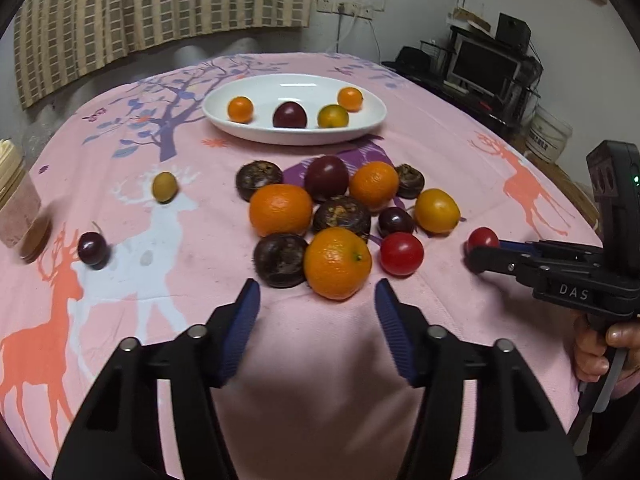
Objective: Organize fruits
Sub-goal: 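Grasp a red tomato with the right tool while the left tool grasps a mandarin, then carry the red tomato and mandarin over the plate and open both tools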
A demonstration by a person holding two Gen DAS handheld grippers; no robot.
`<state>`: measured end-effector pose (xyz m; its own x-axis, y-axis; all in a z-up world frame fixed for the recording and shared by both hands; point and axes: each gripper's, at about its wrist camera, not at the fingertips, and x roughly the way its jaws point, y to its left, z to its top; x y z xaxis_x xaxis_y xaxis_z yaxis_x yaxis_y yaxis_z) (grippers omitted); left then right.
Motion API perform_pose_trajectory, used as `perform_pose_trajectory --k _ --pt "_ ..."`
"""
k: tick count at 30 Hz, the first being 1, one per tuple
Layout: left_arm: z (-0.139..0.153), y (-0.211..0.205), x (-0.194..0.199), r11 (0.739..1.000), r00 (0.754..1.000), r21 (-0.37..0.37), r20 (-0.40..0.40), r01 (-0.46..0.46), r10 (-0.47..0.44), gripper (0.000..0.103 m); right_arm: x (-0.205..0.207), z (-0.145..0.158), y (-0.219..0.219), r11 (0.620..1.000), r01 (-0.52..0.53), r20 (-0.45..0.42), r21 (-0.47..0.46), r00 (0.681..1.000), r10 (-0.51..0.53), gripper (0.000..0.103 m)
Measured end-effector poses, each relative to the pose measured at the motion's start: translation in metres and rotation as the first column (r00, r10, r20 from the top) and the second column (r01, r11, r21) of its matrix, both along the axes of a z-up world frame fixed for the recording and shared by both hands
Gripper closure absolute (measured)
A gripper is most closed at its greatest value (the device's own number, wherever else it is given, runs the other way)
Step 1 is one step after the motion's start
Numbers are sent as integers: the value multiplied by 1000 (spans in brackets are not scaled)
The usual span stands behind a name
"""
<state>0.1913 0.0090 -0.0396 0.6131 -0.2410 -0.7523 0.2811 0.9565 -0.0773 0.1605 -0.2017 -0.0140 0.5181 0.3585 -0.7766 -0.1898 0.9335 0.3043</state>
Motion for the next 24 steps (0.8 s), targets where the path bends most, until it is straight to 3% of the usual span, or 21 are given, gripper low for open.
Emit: perform_pose_trajectory --k 11,18,24 --pt "-8 -26 21 997 998 52 -34 56 -54 48 0 0 -4 999 -1 3 52 1000 1 75" --pt "-7 -28 27 998 999 52 -30 30 -29 60 0 0 -5 997 -12 5 72 1000 11 75" --pt "-7 -25 25 998 999 46 -29 31 -29 62 -1 0 -6 997 -12 6 76 1000 12 75"
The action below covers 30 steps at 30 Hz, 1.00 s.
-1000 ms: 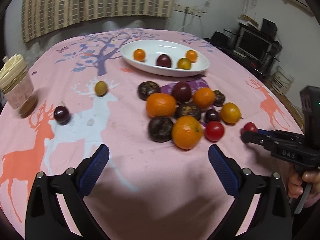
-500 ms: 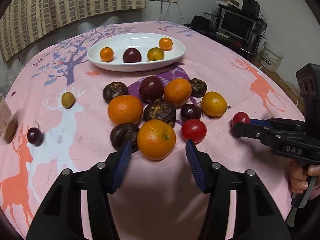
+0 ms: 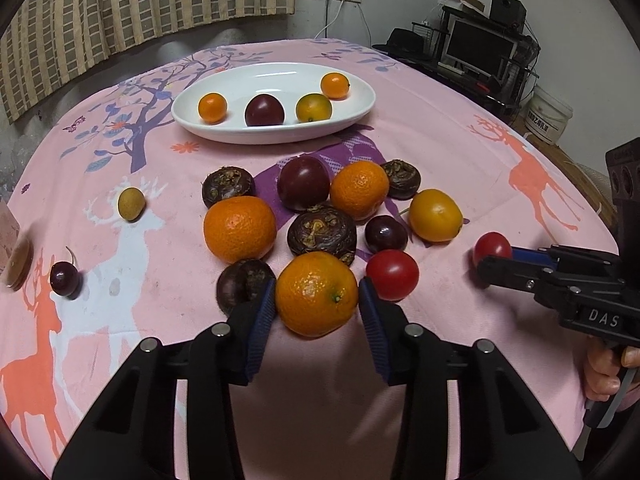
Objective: Organize fruits
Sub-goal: 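Carry the red tomato and mandarin over the plate and open both tools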
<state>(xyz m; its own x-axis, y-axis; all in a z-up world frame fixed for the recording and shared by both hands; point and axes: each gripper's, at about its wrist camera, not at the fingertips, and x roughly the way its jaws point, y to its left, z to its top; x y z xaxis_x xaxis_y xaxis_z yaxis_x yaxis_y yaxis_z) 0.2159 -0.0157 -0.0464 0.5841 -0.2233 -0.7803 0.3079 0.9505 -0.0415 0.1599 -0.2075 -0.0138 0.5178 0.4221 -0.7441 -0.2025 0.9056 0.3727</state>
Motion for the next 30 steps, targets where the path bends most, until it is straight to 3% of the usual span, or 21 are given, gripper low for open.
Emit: perform_pose_trajectory --k 7,10,14,17,20,23,30 --pt "17 14 -5 998 1000 -64 5 10 -10 62 1 9 2 1000 -28 34 4 999 28 75" --pt "38 25 6 995 999 -102 32 11 -8 62 16 32 6 999 -48 88 12 995 46 75" --pt "65 35 45 992 996 -125 85 -19 30 62 58 64 16 999 -47 201 -18 978 50 75" --pt "79 39 97 986 994 -158 87 -54 68 62 106 70 24 1000 -10 244 -29 970 16 75" --pt "82 35 146 987 991 -137 84 -89 101 62 157 60 29 998 33 222 -51 975 -21 75" --pt "71 26 199 989 993 -102 32 -108 112 62 197 44 33 997 45 170 -64 985 -34 75" --pt "34 13 255 992 989 -28 -81 -124 121 62 236 17 38 995 41 104 -91 994 -31 75"
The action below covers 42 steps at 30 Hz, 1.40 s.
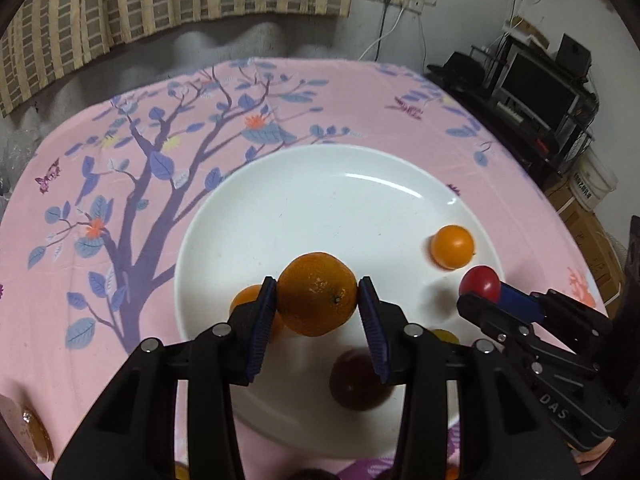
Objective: Organize fruits
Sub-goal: 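Carry the red tomato and mandarin over the plate and open both tools, then grasp a yellow-orange fruit with the right tool while the left tool grasps a dark brown fruit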
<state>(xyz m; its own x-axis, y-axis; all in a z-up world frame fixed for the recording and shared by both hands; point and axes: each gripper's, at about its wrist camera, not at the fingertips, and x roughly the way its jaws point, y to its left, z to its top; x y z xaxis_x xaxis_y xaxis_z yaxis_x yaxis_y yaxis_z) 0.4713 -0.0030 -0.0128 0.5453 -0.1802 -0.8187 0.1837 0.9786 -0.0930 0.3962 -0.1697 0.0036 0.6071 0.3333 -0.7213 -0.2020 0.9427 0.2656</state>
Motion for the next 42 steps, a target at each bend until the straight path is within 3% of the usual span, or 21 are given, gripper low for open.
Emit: perform_pose_trajectory --k 3,4,6,11,15,20,25,28,35,42 --pt "-5 -4 5 1000 1000 24 3 -3 3 61 1 -6 3 1000 -18 -2 -12 1000 18 72" --pt "-5 -5 5 999 1000 31 -2 -8 8 61 0 -7 3 1000 -21 -2 -14 1000 21 68" --pt "0 -5 0 1000 1000 16 3 -12 12 45 -4 -4 4 1000 -28 -1 -9 1000 28 64" --pt "29 6 -45 999 994 17 96 -44 43 19 -26 18 2 998 -50 60 -25 997 51 54" --pt "41 26 -102 997 986 -12 148 -70 71 10 -53 27 2 997 -64 69 -48 995 67 53" --pt "31 56 -178 992 975 -49 183 -119 126 9 -108 22 -12 996 -75 64 -41 995 77 47" --pt "3 71 -225 987 969 -59 189 -152 161 8 -154 10 -34 996 -48 29 74 999 46 43" --pt "-13 73 -234 986 978 -65 134 -152 160 8 -168 1 -34 996 -43 2 84 999 43 43" --pt "-12 66 -254 992 975 -38 185 -120 125 7 -171 -6 -25 996 -71 -45 58 996 74 43" --pt "-12 68 -253 990 982 -80 145 -113 124 7 -169 -14 -22 996 -78 -94 45 992 82 43"
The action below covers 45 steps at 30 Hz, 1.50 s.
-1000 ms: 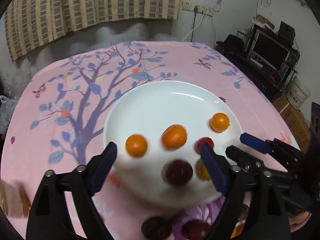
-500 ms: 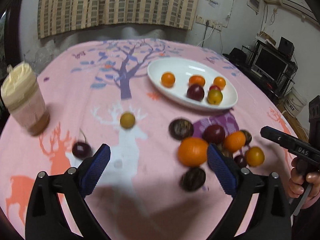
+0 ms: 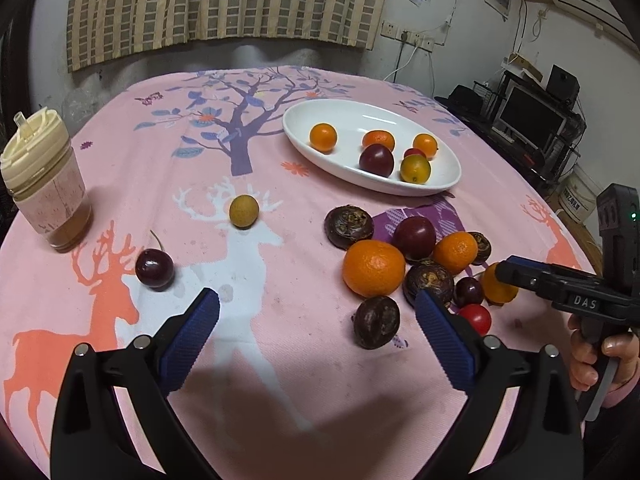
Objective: Organize fruits
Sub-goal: 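Grasp a yellow-orange fruit with the right tool while the left tool grasps a dark brown fruit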
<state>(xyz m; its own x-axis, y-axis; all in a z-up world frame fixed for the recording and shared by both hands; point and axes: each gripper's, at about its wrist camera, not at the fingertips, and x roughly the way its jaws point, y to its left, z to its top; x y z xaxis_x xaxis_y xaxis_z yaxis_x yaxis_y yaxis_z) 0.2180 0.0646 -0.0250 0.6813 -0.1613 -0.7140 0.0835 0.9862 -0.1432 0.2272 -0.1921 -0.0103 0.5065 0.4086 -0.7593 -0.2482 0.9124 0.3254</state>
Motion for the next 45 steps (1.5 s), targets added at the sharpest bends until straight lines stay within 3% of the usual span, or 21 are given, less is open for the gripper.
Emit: perform_pose_trajectory --k 9,11,15,16,18,19,25,29,36,45 --pt "-1 -7 0 999 1000 29 -4 23 -23 7 -3 -1 9 999 -51 -12 -16 999 50 57" --pt "-2 -9 1 999 999 25 -13 36 -36 7 -2 -4 8 998 -58 -32 -4 998 58 66" --pt "-7 -16 2 996 996 36 -33 79 -78 7 -3 -4 7 999 -52 -33 15 998 53 66" --pt "-8 -19 2 995 996 46 -34 87 -86 9 -3 -3 3 999 -34 -26 21 999 34 66" --pt "-12 -26 2 990 992 66 -47 122 -119 31 -4 -2 -2 999 -10 -19 36 1000 10 66" --pt "-15 -29 3 988 989 70 -61 139 -135 33 -3 -2 -4 999 0 -18 37 1000 0 66" --pt "-22 -36 6 983 982 62 -82 173 -168 35 -4 0 -7 999 2 -5 48 1000 -2 66" --pt "-27 -39 13 983 977 42 -117 181 -175 48 -5 3 -9 998 5 7 56 1000 -6 66" --pt "-34 -42 22 985 978 61 -144 164 -154 50 -8 6 -9 998 7 19 62 1000 -8 66" --pt "-35 -46 21 980 976 85 -144 179 -166 69 -6 5 -11 998 18 15 56 1000 -19 66"
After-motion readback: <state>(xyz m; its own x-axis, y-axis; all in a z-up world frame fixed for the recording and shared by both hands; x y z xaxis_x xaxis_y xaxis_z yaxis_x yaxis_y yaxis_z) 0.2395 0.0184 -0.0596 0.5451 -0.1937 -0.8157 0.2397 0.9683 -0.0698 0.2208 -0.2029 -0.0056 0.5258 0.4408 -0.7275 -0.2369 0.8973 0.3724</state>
